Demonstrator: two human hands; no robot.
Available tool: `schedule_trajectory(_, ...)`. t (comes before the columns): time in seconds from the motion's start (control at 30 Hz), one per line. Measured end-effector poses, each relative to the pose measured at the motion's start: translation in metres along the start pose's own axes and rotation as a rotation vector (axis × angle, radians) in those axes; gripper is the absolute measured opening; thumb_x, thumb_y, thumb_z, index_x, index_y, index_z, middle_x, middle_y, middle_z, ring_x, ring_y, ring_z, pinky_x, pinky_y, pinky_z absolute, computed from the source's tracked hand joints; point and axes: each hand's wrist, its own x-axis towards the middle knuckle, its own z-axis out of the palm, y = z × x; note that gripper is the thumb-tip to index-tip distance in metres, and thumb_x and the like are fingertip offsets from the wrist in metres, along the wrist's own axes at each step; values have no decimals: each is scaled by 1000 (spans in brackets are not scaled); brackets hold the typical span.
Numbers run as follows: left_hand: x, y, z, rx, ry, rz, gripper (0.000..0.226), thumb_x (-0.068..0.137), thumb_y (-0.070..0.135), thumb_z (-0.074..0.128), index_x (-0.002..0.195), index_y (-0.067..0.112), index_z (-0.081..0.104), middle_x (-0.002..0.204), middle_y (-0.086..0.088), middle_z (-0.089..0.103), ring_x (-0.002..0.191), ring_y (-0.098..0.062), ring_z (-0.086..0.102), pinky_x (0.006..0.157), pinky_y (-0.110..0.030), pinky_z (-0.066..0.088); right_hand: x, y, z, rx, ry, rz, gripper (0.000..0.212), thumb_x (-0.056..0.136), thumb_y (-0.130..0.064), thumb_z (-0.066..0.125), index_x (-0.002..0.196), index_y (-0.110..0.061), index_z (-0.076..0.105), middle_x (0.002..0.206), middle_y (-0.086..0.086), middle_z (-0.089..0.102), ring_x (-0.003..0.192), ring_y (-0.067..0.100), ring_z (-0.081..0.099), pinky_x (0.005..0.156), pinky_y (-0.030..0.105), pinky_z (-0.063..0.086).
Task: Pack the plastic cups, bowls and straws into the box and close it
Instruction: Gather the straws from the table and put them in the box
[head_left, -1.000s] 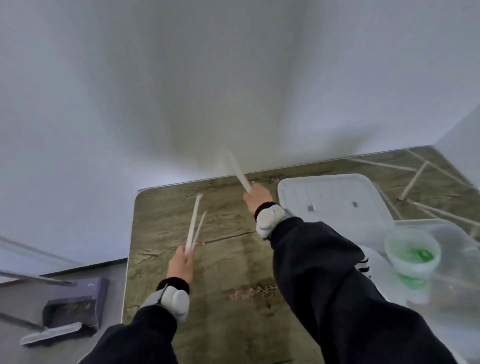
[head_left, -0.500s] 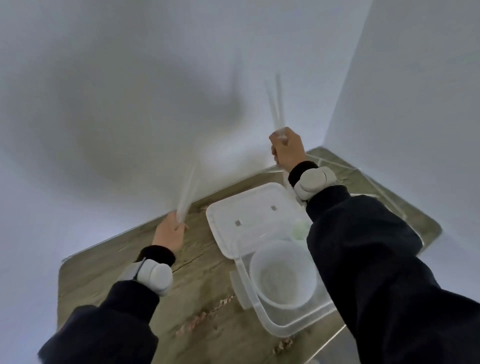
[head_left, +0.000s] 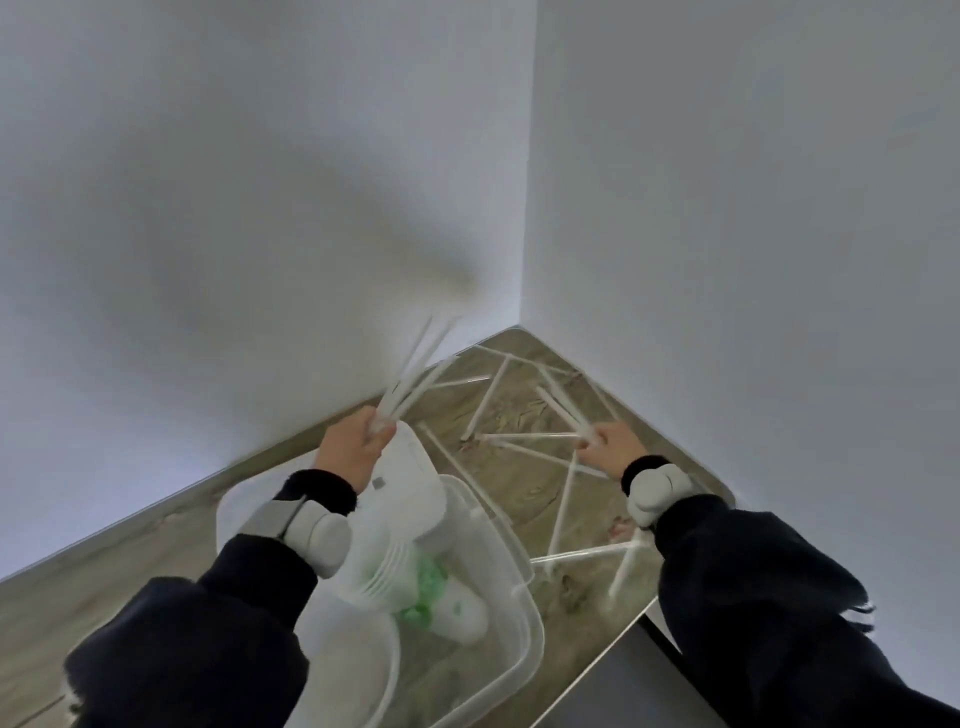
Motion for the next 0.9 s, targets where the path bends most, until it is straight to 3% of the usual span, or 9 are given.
schedule_trajectory(0.07, 13, 16, 28, 36, -10, -52, 27, 93, 21, 51, 91, -6, 54, 74, -18, 56, 74, -32, 56, 69, -38, 39, 13, 44, 8, -87, -161, 39, 24, 83, -10, 66, 105, -1, 66, 109, 17, 68, 98, 26, 63, 82, 27, 49)
schedule_trajectory(0.13, 13, 21, 33, 49, -2, -64, 31, 93, 22, 51, 92, -9, 54, 76, -20, 55, 76, -32, 56, 68, -37, 37, 10, 64, 30, -155, -302, 64, 29, 81, -7, 70, 109, -3, 65, 115, 14, 67, 98, 24, 64, 74, 20, 50)
schedule_trajectory(0.27, 31, 24, 50, 77, 5, -113, 29, 93, 23, 50, 99, -4, 57, 78, -14, 56, 78, -29, 55, 69, -32, 34, 21, 100, 67, -359, -525, 65, 38, 76, -13, 74, 111, -13, 60, 120, 8, 64, 112, 26, 61, 92, 31, 47)
schedule_trajectory(0.33, 36, 22, 52, 76, 1, -108, 29, 93, 23, 50, 99, -5, 58, 77, -14, 58, 79, -31, 57, 70, -34, 36, 20, 107, 78, -444, -550, 37, 46, 77, -16, 73, 119, -12, 56, 122, 9, 62, 114, 27, 59, 92, 34, 47)
schedule_trajectory(0.43, 59, 22, 63, 48, -26, -116, 30, 93, 22, 51, 96, -8, 57, 76, -16, 57, 77, -32, 56, 71, -38, 40, 35, 112, 84, -546, -519, -14, 36, 83, -21, 67, 116, -11, 59, 118, 11, 64, 107, 28, 62, 89, 35, 48)
schedule_trajectory(0.53, 82, 23, 79, 38, -66, -131, 29, 93, 22, 51, 93, -6, 57, 77, -15, 56, 74, -26, 50, 68, -32, 34, 47, 111, 76, -621, -436, -53, 33, 89, -24, 59, 119, -11, 55, 126, 9, 53, 109, 29, 59, 93, 37, 47)
schedule_trajectory(0.67, 123, 25, 109, 95, -162, -144, 20, 93, 21, 50, 89, 2, 52, 97, -24, 62, 89, -36, 58, 70, -32, 34, 67, 111, 49, -700, -282, -126, 27, 93, -13, 48, 120, -12, 47, 129, 8, 45, 106, 26, 60, 81, 37, 48)
schedule_trajectory(0.8, 154, 22, 144, 215, -250, -229, 31, 93, 22, 48, 111, -2, 55, 111, -23, 63, 100, -39, 59, 79, -38, 45, 78, 120, 17, -802, -256, -173, 26, 92, -6, 43, 116, -14, 49, 115, 6, 56, 95, 26, 63, 72, 31, 46)
schedule_trajectory(0.9, 164, 13, 166, 268, -310, -313, 31, 96, 19, 43, 115, -3, 51, 117, -24, 60, 104, -38, 59, 78, -38, 44, 73, 135, 7, -843, -240, -208, 31, 92, -6, 41, 121, -16, 49, 118, 6, 58, 94, 25, 64, 69, 27, 43)
